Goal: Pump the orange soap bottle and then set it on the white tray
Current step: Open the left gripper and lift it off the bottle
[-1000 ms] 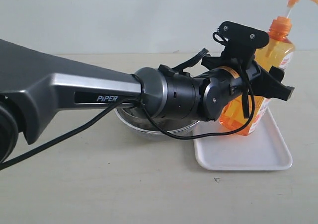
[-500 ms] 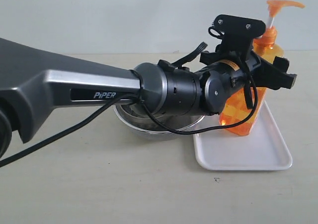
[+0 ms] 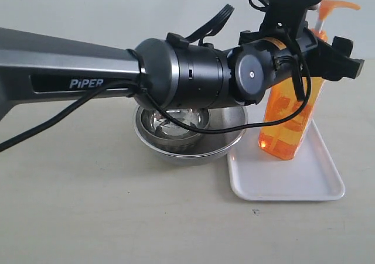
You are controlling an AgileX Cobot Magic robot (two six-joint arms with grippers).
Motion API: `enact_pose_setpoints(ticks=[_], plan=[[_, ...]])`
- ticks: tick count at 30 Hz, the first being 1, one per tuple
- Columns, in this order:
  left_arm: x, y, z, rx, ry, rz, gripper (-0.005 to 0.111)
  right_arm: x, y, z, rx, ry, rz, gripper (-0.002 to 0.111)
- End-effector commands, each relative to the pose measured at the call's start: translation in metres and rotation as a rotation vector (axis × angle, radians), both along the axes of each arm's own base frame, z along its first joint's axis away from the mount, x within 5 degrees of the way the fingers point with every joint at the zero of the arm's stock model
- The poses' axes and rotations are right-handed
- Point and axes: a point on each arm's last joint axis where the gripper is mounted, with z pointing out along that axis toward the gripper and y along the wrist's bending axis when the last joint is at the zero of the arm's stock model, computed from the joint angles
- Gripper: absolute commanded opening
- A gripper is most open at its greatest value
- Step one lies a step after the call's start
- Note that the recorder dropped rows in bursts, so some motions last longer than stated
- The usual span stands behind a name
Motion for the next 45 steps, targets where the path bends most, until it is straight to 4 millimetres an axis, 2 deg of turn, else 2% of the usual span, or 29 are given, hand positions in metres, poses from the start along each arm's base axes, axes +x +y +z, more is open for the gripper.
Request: enact_pose_setpoints(ticks=[1, 7, 11, 18, 27, 31, 34, 42, 45], plan=[[-0.003, -0.001, 0.004, 0.022, 0.024, -0.031, 0.077, -0.001, -0.001, 0.003, -0.002, -0.021, 0.001, 0.0], [-0.005, 0.0, 0.007, 0.025, 0.035, -0.04, 0.077, -0.001, -0.001, 0.003, -0.002, -0.021, 0.001, 0.0], [-0.008, 0.004, 0.029, 0.021, -0.022, -0.049, 0.077, -0.001, -0.001, 0.003, -0.002, -0.021, 0.001, 0.0], [-0.009, 0.011, 0.045, 0.042, -0.041, -0.072, 0.076, -0.001, -0.001, 0.003, -0.003, -0.022, 0.002, 0.0], [-0.006, 0.035, 0.065, 0.123, 0.044, -0.156, 0.075, -0.001, -0.001, 0.005, -0.01, -0.043, 0.003, 0.0], [-0.011, 0.046, 0.073, 0.216, 0.073, -0.23, 0.062, -0.001, -0.001, 0.005, -0.009, -0.045, 0.004, 0.0], [-0.013, 0.057, 0.075, 0.287, 0.114, -0.277, 0.044, -0.001, -0.001, 0.005, -0.008, -0.049, 0.006, 0.0], [-0.013, 0.074, 0.089, 0.311, 0.142, -0.284, 0.022, -0.001, 0.0, 0.006, -0.002, -0.061, 0.012, 0.0], [-0.013, 0.08, 0.092, 0.346, 0.139, -0.292, 0.008, -0.001, 0.0, 0.006, -0.002, -0.061, 0.012, 0.0]])
